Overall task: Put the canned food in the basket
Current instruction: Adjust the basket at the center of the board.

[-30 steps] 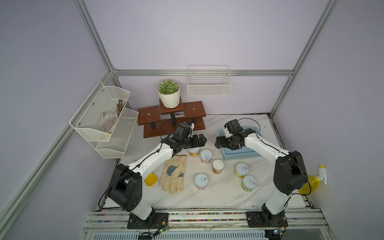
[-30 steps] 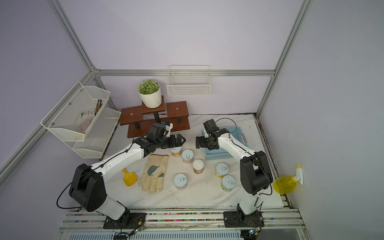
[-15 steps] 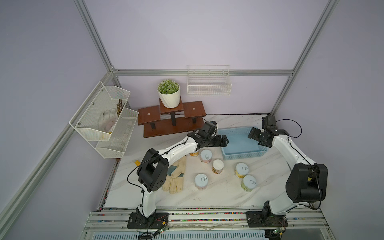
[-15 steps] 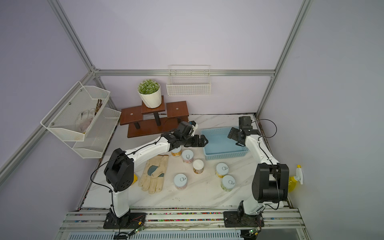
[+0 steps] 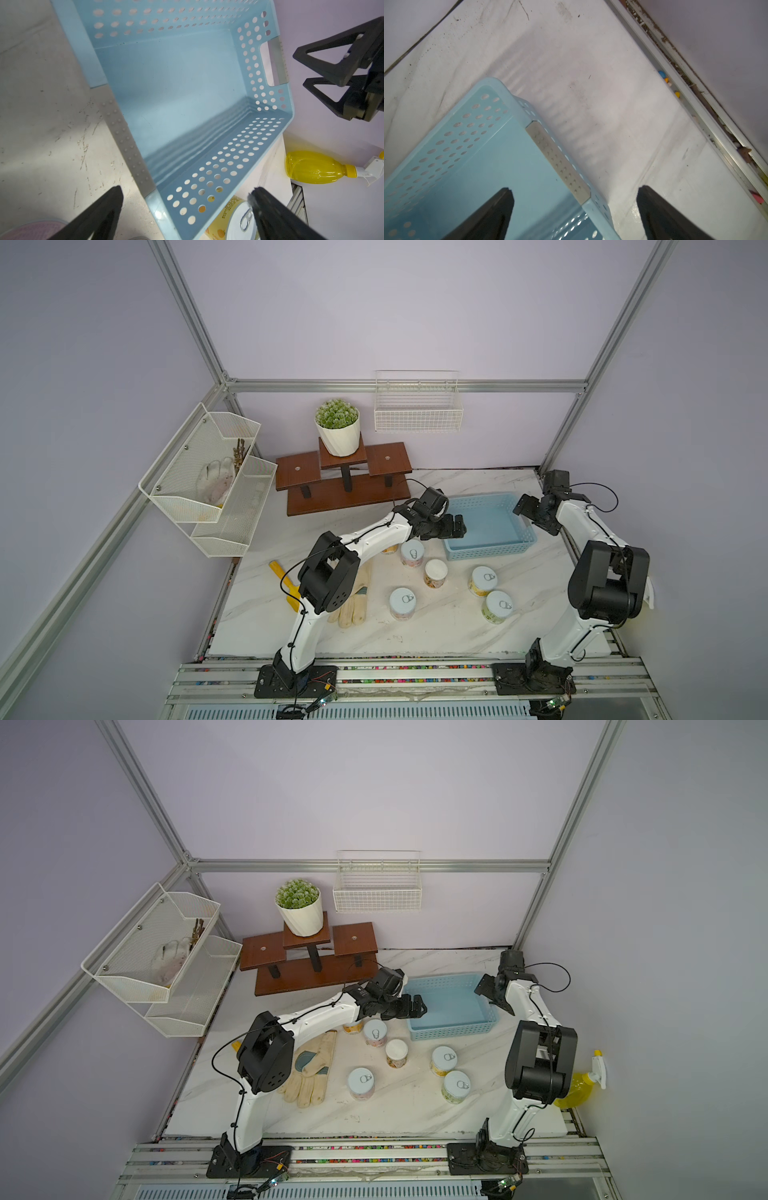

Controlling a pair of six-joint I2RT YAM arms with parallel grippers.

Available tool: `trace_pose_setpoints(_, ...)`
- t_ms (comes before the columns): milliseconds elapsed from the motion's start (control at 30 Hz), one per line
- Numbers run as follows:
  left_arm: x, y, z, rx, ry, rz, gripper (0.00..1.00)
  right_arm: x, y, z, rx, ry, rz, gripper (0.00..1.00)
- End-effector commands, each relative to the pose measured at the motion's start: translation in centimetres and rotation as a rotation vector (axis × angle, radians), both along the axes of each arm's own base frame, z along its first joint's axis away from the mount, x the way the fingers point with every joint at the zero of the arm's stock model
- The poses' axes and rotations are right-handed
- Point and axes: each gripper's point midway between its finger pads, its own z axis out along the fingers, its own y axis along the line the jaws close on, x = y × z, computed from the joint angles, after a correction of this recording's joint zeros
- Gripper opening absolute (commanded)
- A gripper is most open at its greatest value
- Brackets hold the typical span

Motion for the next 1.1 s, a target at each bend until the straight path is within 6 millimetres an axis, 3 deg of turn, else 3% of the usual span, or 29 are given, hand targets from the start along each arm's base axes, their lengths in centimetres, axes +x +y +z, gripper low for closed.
trace_pose_setpoints(0, 0.4, -1.2, 0.8, -0.036, 0.005, -0.007, 1.0, -0.2, 0.6, -0.2, 0.033, 0.029, 0.059, 0.99)
trace_pose_setpoints(233, 0.8, -1.8, 0.3, -0.016, 0.014, -0.028, 1.0, -0.6, 1.8, -2.1, 0.092, 0.108, 0.124, 0.99)
trace_pose_setpoints(433, 1.3, -1.1, 0.2, 0.013, 0.007, -0.008, 1.0, -0.6, 3.9, -2.7, 0.19, 0.099, 0.189, 0.99)
trace_pose_setpoints(800, 2.7, 3.2, -1.1, 0.084, 0.027, 0.066, 1.0, -1.3, 7.6, -2.6, 0.271, 0.073, 0.272, 0.99)
trace_pose_setpoints(1067, 3.5, 6.4, -1.3, 0.101, 0.029, 0.11, 1.0, -1.6, 13.2, -2.5, 0.295, 0.077, 0.398, 0.99)
